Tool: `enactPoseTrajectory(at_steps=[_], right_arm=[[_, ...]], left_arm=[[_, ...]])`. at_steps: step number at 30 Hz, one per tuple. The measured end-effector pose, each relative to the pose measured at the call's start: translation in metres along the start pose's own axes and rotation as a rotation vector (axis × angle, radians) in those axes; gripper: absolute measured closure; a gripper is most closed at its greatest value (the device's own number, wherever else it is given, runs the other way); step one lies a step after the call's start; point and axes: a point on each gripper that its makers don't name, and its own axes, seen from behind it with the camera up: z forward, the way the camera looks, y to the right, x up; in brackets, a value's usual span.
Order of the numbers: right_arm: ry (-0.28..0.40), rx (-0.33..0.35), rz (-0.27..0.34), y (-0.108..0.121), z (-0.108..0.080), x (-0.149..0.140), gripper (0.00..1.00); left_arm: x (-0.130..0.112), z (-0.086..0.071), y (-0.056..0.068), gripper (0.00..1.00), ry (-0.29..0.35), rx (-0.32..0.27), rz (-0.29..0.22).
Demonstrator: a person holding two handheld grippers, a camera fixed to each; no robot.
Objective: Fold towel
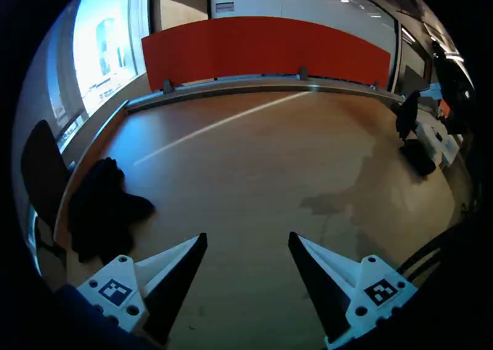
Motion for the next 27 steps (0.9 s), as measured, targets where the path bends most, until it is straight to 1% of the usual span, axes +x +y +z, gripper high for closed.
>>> enactPoseTrajectory(at_steps=[9,16,21,27], right_arm=[[-0.019,-0.008,0.006,0.007,0.002,-0.009,0.95],[-0.041,-0.019,0.019,0.013,-0.003,-0.026,0.95],[-0.059,-0.023,0.036,0.016,-0.013,-0.045,0.95],[-0.111,-0.018,0.047,0.016,-0.03,-0.085,0.95]], left_arm=[[0.003,0.002,0.002,0.02,0.0,-0.001,0.006],[0.005,0.002,0.004,0.02,-0.002,-0.004,0.009],[0.006,0.003,0.005,0.02,-0.001,-0.006,0.014],[0.006,0.003,0.006,0.01,-0.001,-0.011,0.014]])
